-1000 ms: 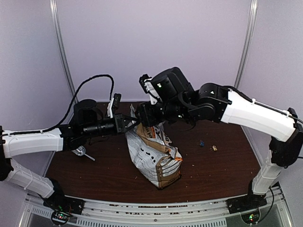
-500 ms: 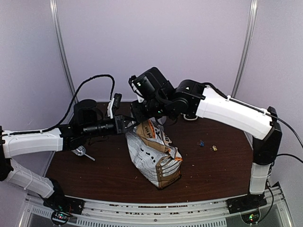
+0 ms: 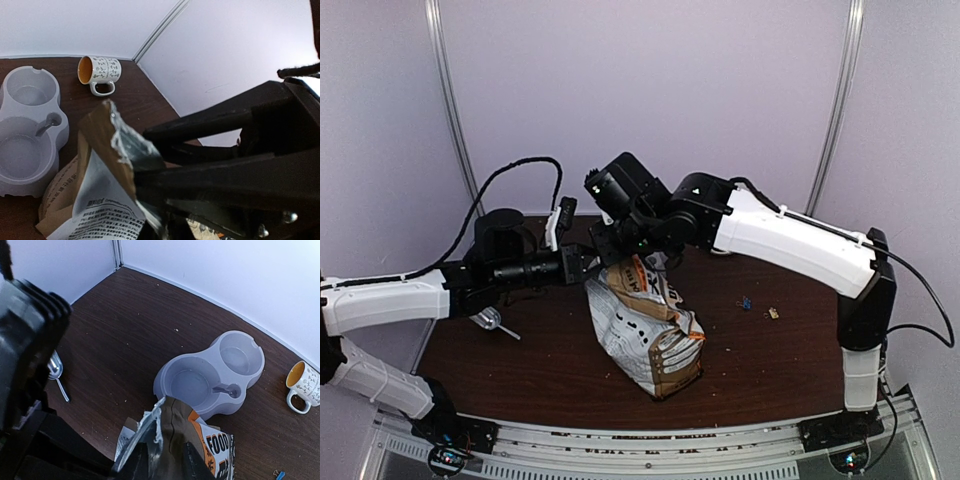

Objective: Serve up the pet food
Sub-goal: Open the seal of the pet food bag.

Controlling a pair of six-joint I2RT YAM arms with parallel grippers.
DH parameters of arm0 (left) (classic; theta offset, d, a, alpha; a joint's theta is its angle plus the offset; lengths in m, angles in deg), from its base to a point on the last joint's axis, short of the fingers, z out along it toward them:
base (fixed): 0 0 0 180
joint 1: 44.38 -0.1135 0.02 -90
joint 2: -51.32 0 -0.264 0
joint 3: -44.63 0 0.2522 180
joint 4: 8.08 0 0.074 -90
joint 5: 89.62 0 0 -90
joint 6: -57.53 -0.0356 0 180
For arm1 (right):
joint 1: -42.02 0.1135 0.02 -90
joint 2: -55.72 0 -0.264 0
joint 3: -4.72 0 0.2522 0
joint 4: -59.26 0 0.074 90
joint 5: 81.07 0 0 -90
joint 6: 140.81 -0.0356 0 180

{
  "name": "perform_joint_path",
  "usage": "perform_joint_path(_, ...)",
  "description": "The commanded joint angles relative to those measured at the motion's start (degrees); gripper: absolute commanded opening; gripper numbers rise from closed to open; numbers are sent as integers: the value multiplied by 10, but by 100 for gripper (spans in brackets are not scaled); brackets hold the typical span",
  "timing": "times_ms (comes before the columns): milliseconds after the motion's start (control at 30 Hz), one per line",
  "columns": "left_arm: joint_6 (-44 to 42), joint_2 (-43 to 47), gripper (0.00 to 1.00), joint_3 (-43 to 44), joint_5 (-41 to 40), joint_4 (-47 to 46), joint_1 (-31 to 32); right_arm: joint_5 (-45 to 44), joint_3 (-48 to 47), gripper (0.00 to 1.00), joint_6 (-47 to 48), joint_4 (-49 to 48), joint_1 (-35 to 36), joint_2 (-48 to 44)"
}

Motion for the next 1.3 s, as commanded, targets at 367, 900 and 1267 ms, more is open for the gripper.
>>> perform_joint_path(367,-28,27,34,42,-50,52,0,-47,46,9,-10,28,-3,-39)
perform_joint_path(900,-16,-13,15,62,-32,80,0,-62,55,7,-8,28,-3,-54)
perform_joint_path(1267,-55,34,0,106,-115,192,0,-120,77,4,25,70,-49,-105)
